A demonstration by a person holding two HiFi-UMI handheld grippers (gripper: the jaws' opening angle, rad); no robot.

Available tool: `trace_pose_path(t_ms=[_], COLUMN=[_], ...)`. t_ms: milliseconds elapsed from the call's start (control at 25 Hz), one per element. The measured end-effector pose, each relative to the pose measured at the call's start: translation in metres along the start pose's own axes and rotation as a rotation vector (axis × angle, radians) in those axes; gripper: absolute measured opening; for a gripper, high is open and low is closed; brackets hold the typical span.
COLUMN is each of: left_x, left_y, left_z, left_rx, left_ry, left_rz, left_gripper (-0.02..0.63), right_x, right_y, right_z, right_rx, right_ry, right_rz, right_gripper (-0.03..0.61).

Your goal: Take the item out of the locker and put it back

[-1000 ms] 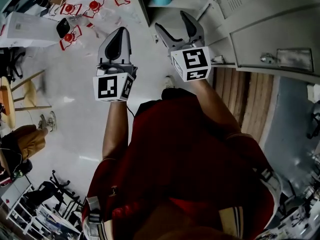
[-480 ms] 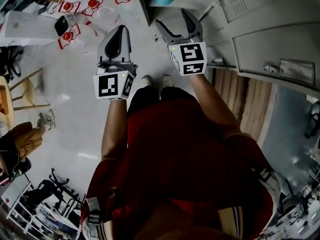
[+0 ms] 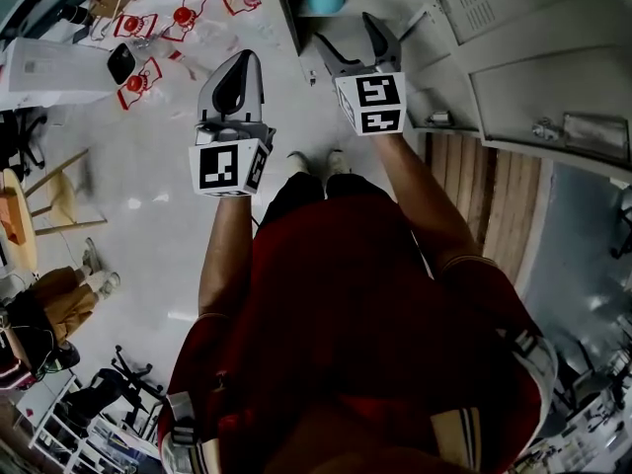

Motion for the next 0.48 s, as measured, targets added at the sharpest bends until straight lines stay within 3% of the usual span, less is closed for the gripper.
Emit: trace_pose_path(t_ms=[480], left_x=[0.018], left_y=[-0.021], left_z=[0.022], left_rx=[0.026], left_ry=[0.021], left_rz=[0.048], left_gripper=[0.006], right_x=[0.015], right_y=[-0.040], right_z=[-0.010], right_rx=[0.042], right_ry=[-0.014], right_rz=[0.039], right_gripper=[0.344])
Point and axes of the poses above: the fingertips, and each gripper's own axes: y backward along the fingers, z to its left, x out of its underside, the point moved 1 cm from there along y, backward along the fingers, and after that the axes turned 1 degree about -z, right-handed, at the moved point
